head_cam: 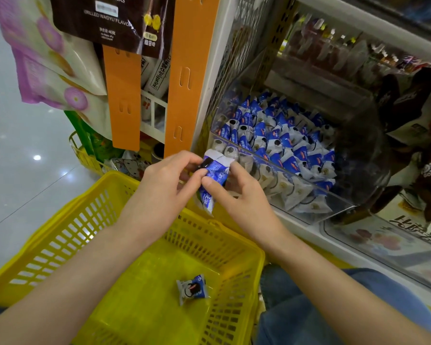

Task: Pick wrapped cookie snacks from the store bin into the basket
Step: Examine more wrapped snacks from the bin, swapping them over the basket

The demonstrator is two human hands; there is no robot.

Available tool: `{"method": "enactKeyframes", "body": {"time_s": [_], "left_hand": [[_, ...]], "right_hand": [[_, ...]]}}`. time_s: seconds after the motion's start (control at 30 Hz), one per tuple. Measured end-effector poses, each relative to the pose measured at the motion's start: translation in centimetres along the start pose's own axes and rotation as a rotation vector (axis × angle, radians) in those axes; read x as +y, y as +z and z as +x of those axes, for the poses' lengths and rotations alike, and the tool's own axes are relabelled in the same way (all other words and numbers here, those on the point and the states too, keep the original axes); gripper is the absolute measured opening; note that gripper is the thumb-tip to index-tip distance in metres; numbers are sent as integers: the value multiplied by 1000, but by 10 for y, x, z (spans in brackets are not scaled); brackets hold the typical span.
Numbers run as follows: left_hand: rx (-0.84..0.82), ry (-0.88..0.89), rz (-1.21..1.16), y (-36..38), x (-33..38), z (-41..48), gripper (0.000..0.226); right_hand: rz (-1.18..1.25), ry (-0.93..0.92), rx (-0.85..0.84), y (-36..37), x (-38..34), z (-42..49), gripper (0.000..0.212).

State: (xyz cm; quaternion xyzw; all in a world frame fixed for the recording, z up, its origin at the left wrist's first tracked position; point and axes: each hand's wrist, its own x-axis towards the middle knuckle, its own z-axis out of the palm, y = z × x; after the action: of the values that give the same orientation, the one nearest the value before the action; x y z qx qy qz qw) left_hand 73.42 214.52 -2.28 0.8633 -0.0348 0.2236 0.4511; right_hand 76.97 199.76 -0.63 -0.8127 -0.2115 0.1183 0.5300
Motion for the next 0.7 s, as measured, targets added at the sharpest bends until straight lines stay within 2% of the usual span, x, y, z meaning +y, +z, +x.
{"method": "enactKeyframes", "body": {"time_s": [0.13,0.27,0.4,0.47,0.6,0.67,0.7], "left_hand": [[35,-21,12,1,-1,0,9],[113,-25,75,2,0,1,15],[125,-175,-12,4,-2,5,19],[107,-321,-175,4,-3,9,20],[8,-673,-789,1,2,13,28],[-89,-715,-1058,1,6,12,40],[-132,-687,-1107,3,8,10,43]], "right_hand": [[6,2,4,4,0,1,15],[-43,-11,6,7,1,2,15],[121,51,-20,8,1,4,25],[83,2,-37,7,1,4,33],[4,-32,-135,6,4,2,45],[-31,-50,-113,6,3,1,50],[-39,-58,-69,5,2,1,55]]}}
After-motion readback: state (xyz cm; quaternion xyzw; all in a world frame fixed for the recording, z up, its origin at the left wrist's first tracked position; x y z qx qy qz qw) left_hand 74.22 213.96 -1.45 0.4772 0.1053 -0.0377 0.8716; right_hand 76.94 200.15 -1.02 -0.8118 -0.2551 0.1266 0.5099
